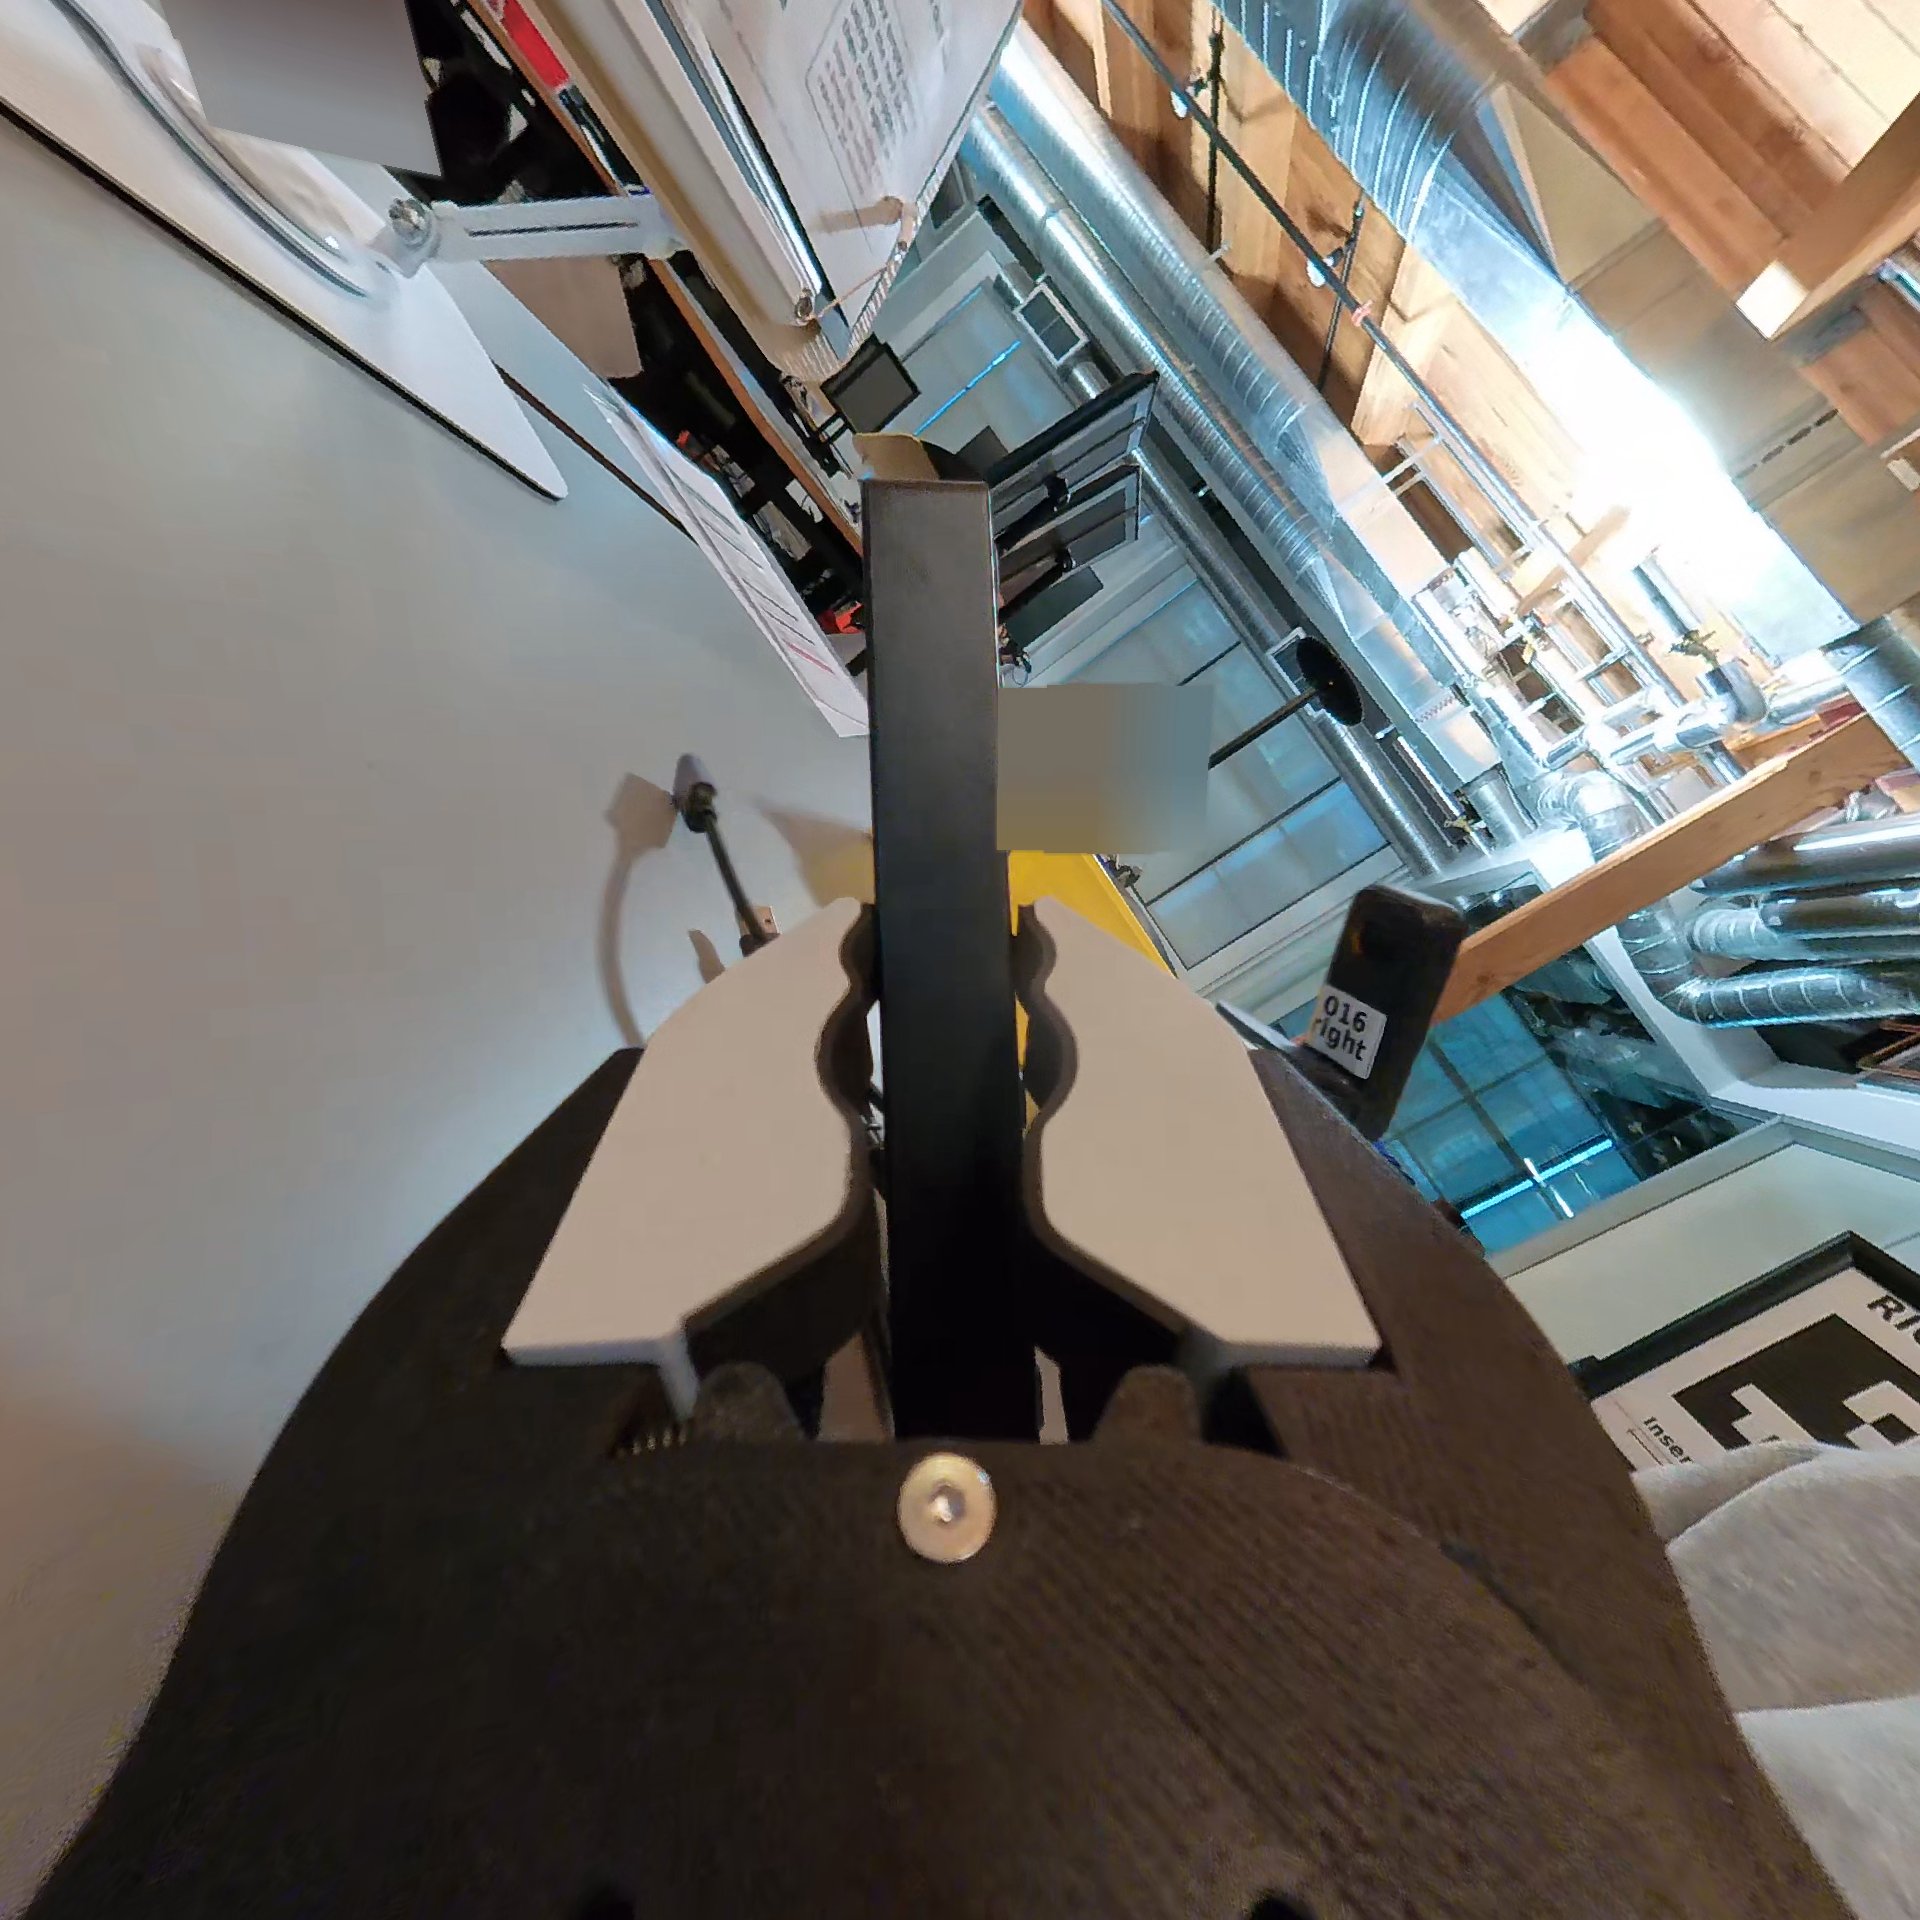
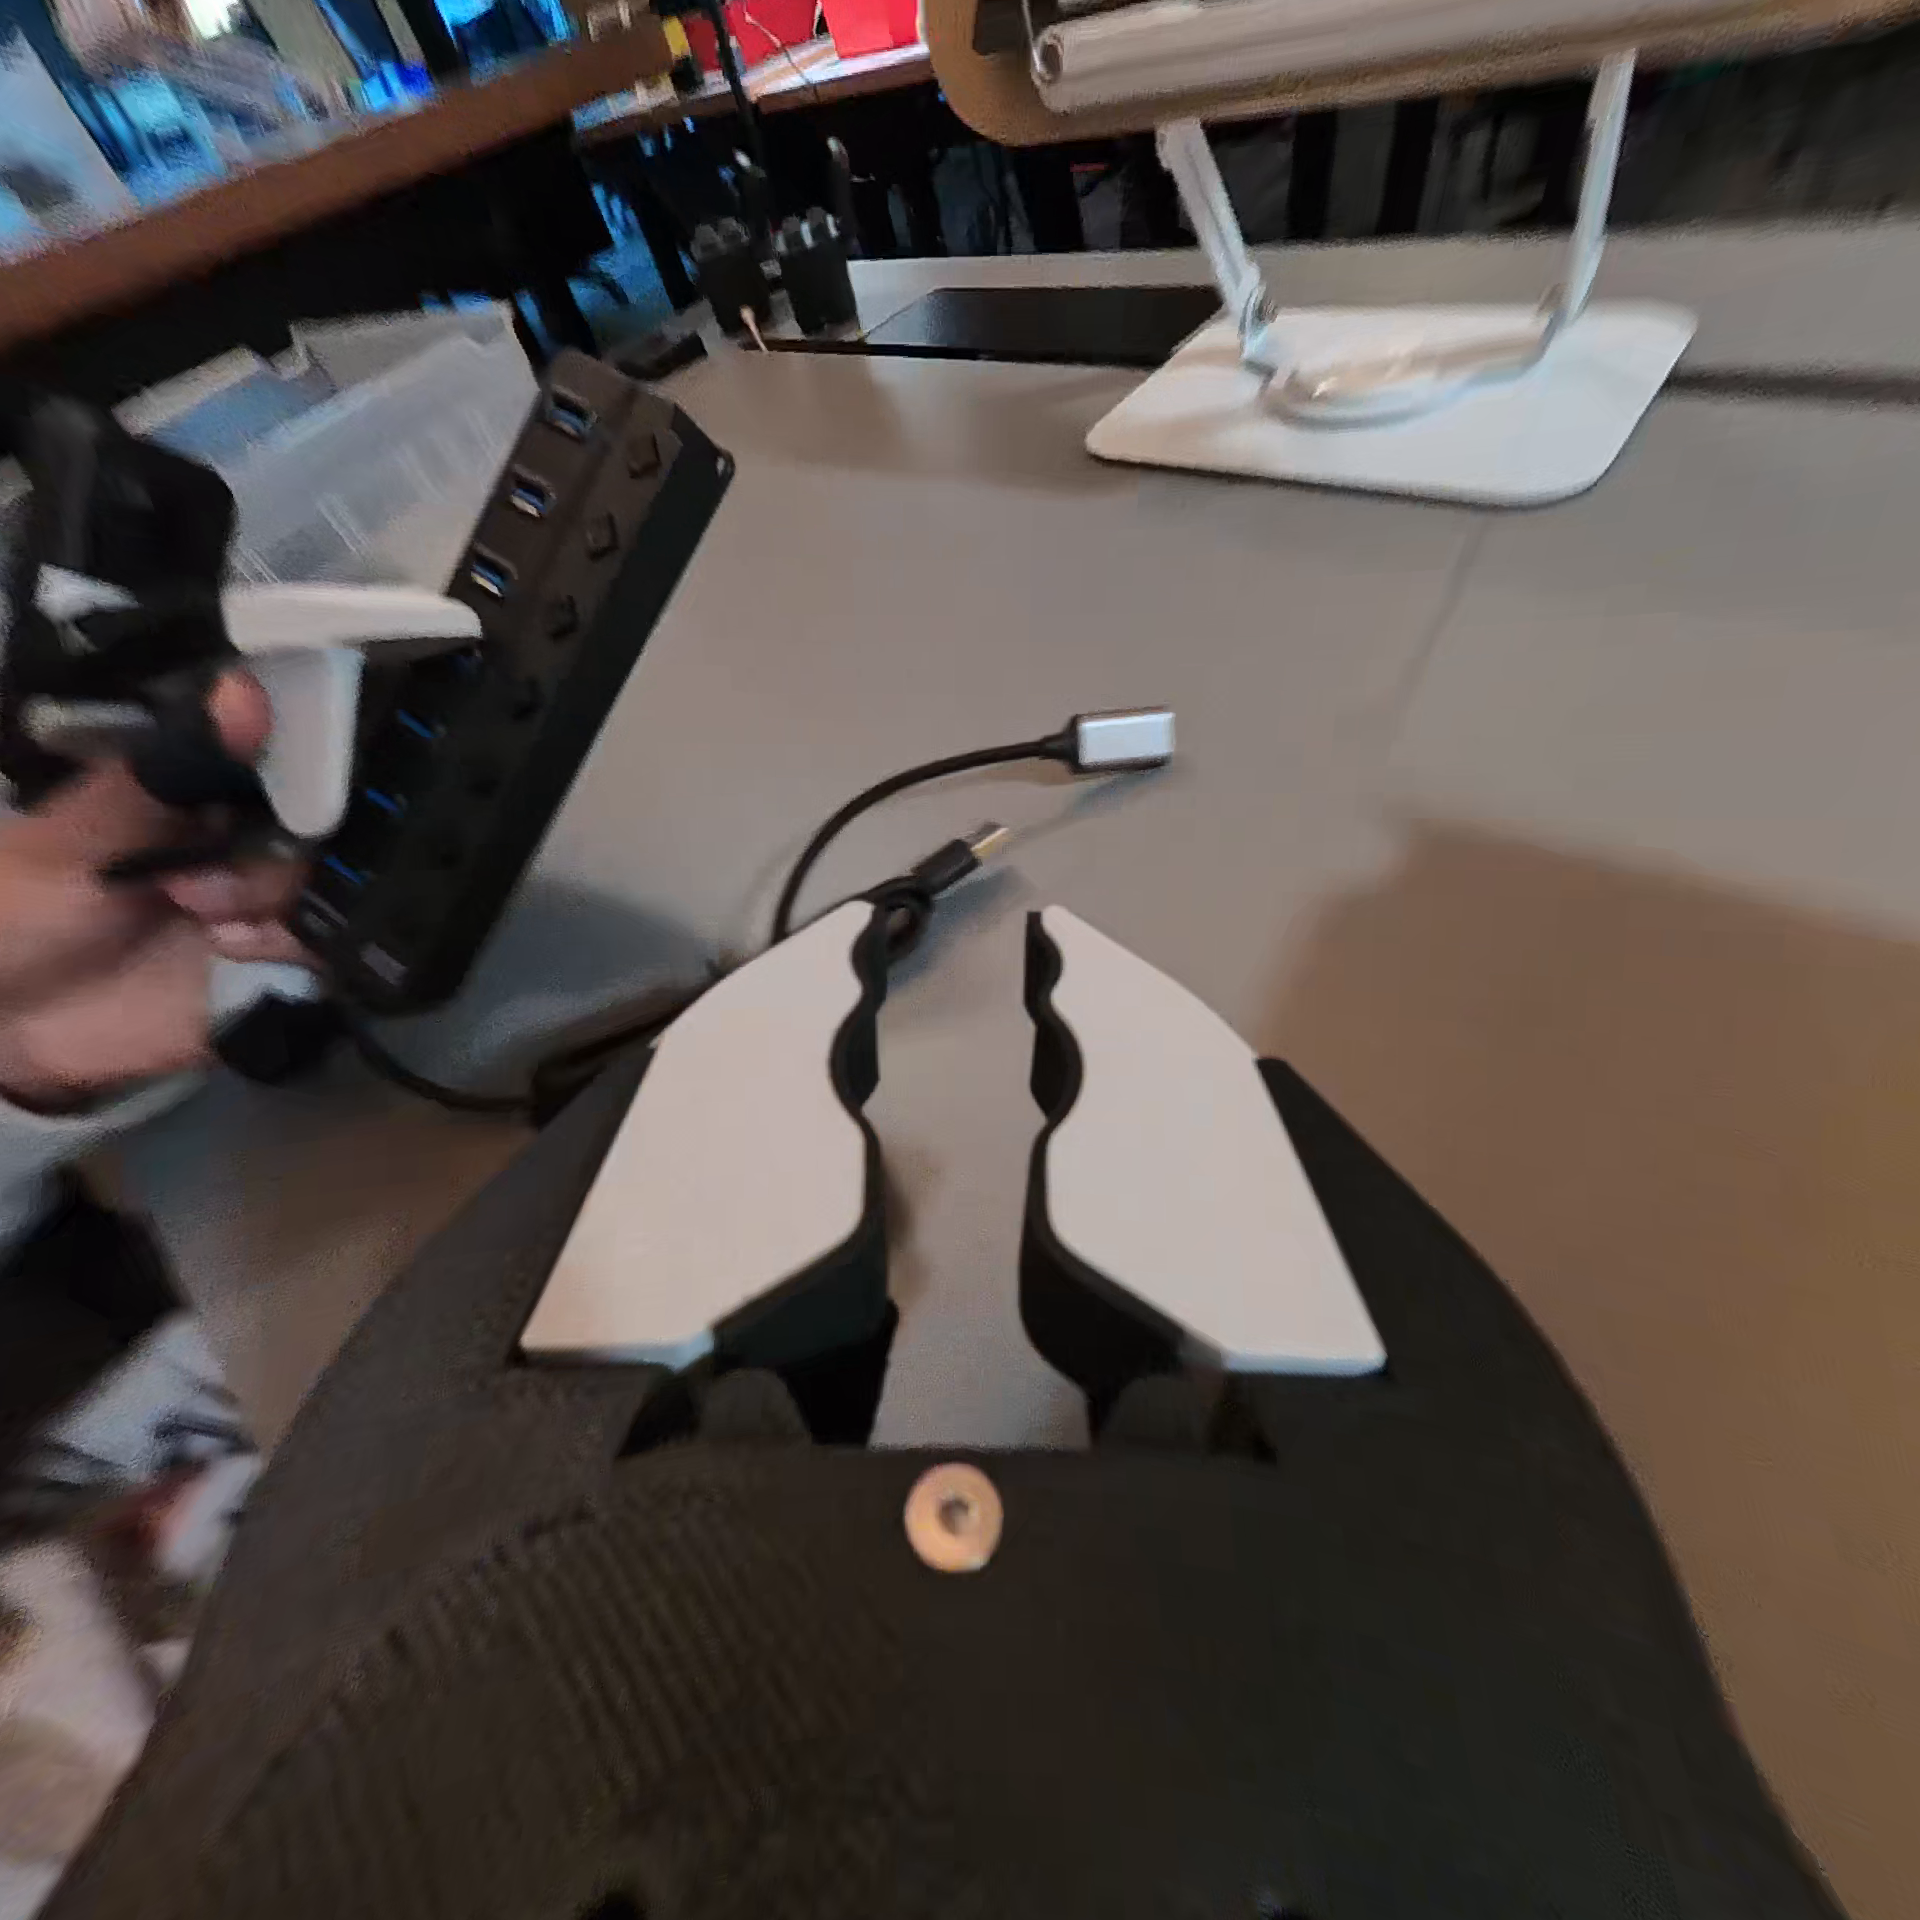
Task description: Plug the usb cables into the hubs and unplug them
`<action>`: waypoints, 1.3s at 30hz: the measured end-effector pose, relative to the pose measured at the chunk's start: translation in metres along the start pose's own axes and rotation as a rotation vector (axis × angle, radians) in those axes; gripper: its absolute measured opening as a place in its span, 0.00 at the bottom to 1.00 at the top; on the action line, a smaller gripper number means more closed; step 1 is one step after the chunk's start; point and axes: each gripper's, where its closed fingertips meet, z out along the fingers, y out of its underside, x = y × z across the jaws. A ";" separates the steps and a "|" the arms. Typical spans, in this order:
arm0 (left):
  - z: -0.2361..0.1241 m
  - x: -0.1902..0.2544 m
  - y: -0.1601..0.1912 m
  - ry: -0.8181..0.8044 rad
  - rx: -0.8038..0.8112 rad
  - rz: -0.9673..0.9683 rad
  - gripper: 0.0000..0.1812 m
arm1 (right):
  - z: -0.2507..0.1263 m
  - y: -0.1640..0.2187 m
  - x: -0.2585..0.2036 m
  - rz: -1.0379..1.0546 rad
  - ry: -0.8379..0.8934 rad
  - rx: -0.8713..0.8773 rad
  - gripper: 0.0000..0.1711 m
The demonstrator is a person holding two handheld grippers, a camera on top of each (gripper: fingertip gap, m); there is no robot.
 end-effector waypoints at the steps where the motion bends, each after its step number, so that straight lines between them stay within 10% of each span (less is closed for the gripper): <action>1: 0.000 0.000 0.000 0.000 -0.002 0.000 0.14 | -0.002 -0.001 0.004 -0.092 0.026 -0.009 0.13; 6: -0.001 -0.002 -0.001 -0.005 0.003 -0.011 0.14 | 0.006 0.025 0.000 -0.387 0.031 -0.154 0.07; 23: -0.002 -0.004 -0.001 0.002 0.011 -0.049 0.14 | 0.003 0.085 -0.106 -0.314 -0.535 -0.429 0.08; 39: -0.002 -0.004 0.001 0.010 0.006 -0.075 0.13 | 0.011 0.053 -0.070 -0.350 -0.339 -0.249 0.09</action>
